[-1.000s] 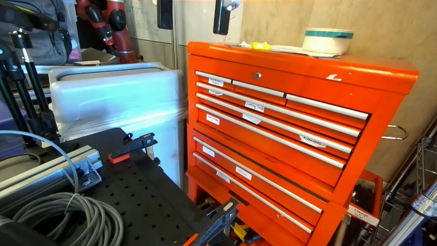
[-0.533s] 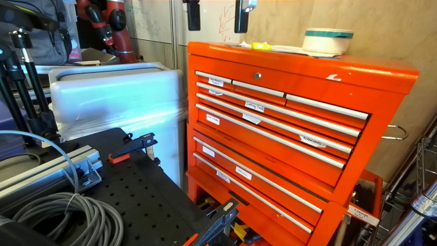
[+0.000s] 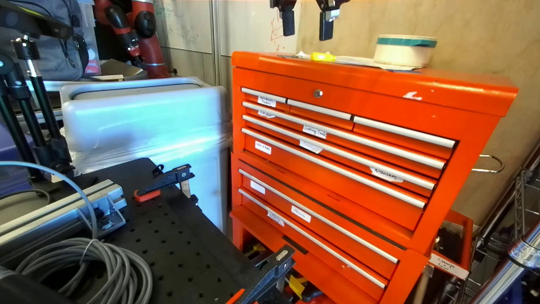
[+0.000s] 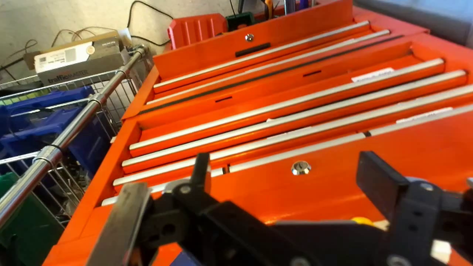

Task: Move the yellow object to the left

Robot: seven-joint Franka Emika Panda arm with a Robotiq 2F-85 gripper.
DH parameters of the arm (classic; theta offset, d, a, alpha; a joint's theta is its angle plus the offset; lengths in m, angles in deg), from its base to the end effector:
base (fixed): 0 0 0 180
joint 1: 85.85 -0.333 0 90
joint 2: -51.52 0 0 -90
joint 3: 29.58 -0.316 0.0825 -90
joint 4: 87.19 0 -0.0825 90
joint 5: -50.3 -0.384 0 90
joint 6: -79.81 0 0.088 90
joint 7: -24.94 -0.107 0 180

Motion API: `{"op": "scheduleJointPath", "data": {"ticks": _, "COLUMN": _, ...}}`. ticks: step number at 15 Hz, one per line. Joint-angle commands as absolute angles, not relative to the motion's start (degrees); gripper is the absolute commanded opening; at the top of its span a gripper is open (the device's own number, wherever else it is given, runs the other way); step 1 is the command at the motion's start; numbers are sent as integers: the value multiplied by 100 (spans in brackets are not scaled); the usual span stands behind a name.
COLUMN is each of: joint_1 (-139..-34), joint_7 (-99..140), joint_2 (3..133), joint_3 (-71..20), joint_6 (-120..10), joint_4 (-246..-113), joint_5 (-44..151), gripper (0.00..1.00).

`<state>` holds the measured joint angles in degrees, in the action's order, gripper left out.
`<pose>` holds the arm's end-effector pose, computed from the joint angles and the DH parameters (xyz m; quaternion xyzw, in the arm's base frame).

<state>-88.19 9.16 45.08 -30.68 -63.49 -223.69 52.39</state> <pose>0.5028 0.0305 0.3882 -0.9888 0.0935 -0.1159 0.0058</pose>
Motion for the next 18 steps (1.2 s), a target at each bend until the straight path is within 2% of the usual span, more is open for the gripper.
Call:
{"op": "scheduleJointPath", "data": {"ticks": 1, "joint_1": -8711, "joint_7": 150, "joint_2": 5169, "joint_3": -3165, "joint_6": -6640, "joint_4": -21738, "joint_5": 5414, "gripper": 100}}
{"op": "scheduleJointPath", "data": {"ticks": 18, "joint_1": -9261, "joint_7": -1323, "joint_2": 6442, "joint_3": -2982, "joint_6": -6552, "joint_4": -20385, "joint_5": 5762, "gripper": 100}}
